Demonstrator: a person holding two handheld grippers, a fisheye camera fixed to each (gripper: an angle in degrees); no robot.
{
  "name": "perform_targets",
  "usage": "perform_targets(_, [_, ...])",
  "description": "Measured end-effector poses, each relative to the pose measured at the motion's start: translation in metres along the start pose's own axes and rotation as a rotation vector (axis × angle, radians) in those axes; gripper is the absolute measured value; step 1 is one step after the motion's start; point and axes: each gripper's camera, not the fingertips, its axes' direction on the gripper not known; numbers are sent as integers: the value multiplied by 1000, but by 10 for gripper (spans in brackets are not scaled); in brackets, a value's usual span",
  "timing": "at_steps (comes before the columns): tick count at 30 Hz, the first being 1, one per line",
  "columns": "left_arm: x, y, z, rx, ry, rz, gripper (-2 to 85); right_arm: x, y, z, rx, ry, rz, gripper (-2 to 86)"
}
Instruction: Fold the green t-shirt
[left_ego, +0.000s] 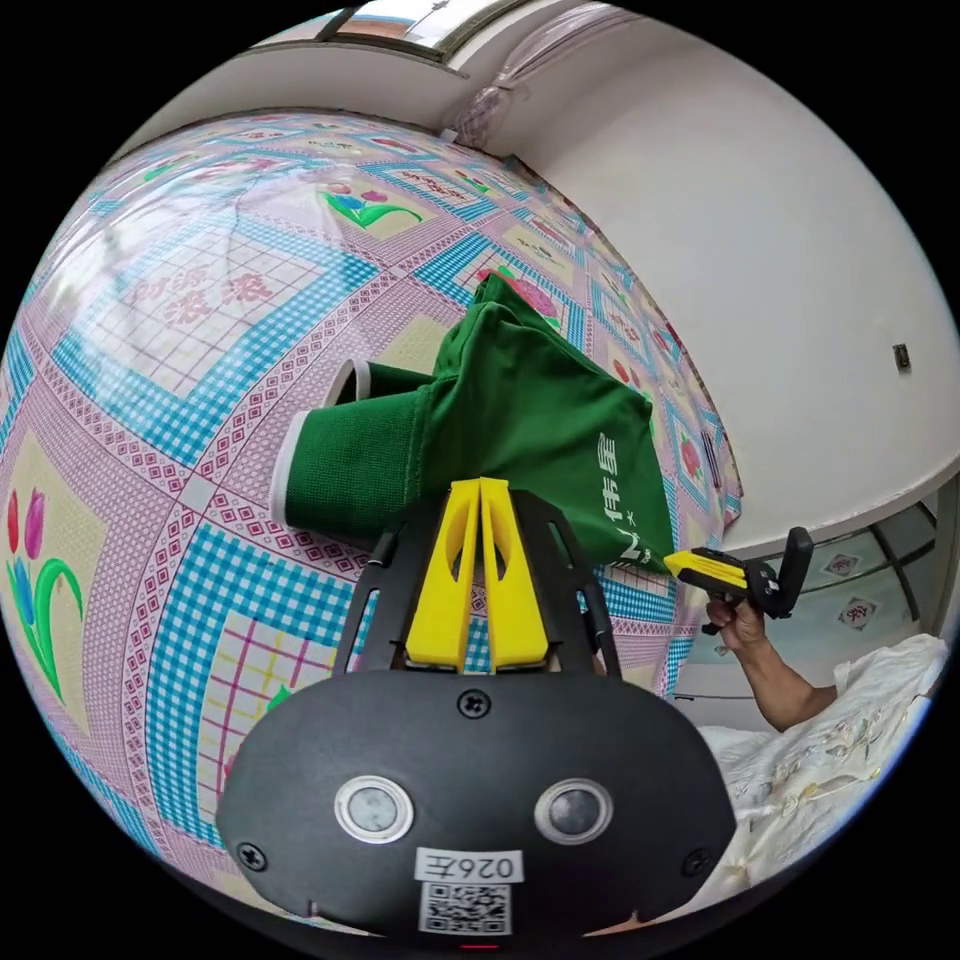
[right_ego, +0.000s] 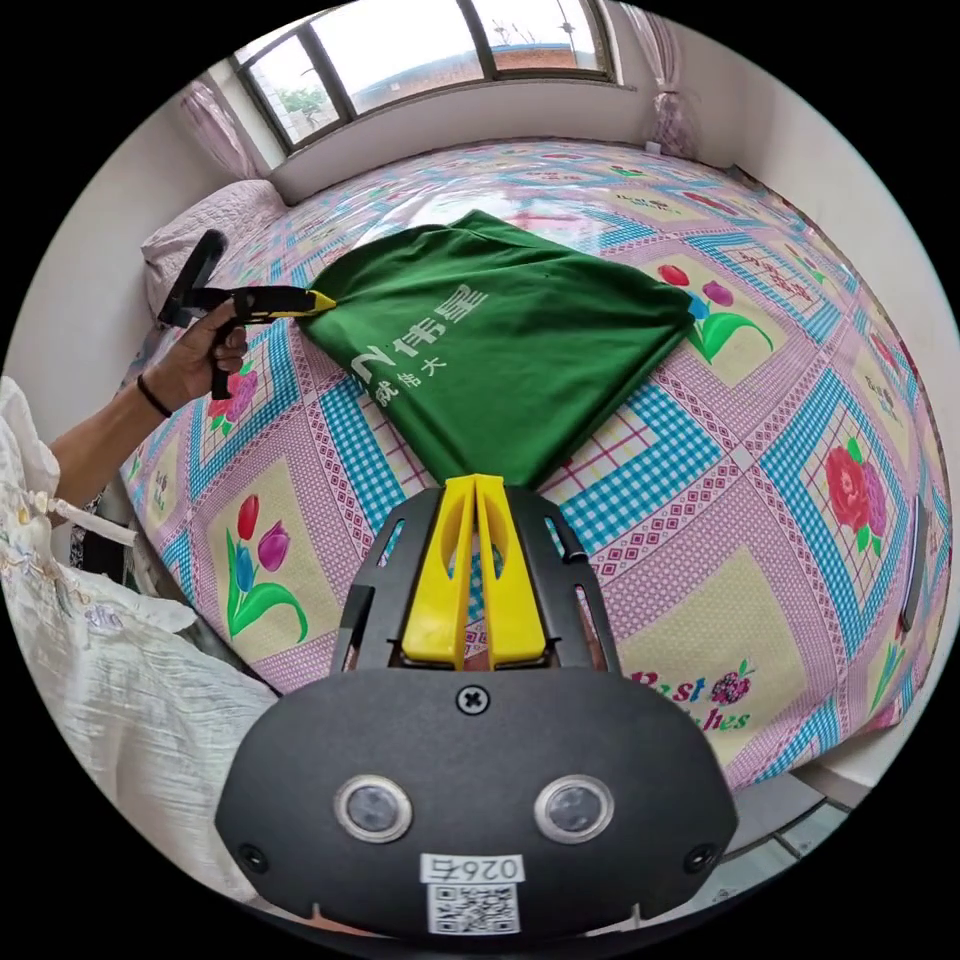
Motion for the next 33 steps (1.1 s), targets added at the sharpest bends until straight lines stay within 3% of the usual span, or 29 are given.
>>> perform_targets(2, [26, 30, -38, 123, -166, -18, -10, -10, 21, -30, 89, 123, -8, -11])
perform_targets(4, [54, 56, -82, 278, -200, 27, -10, -21, 37, -66, 221, 183, -16, -11])
perform_targets(11, [161, 196, -283, 972, -100, 301, -7, -59, 109, -228, 745, 279, 21, -9])
perform_targets(15, [187, 267, -346, 1216, 138, 363, 13, -62, 167, -291, 1056, 150, -19, 6])
perform_targets(17, [218, 313, -374, 1345, 181, 447, 37, -49, 199, -321, 1233, -25, -17, 31])
perform_targets(22, [298, 377, -407, 1405, 112, 697, 1, -14, 237, -362, 1478, -267, -72, -3])
perform_targets(25, [341, 413, -418, 1490, 25, 768, 1, 2, 231, -383, 1382, -251, -197, -8])
perform_targets(27, [360, 435, -421, 1590, 72, 782, 25, 11, 232, -389, 1423, -209, -186, -9])
perform_targets(29, [380, 455, -421, 1691, 246, 853, 85, 25, 231, -395, 1477, -223, -162, -9])
perform_targets(31, [395, 459, -422, 1670, 325, 935, 94, 36, 225, -399, 1470, -270, -202, -10])
perform_targets(33, [409, 455, -419, 1598, 266, 946, 42, 49, 211, -400, 1434, -286, -229, -10])
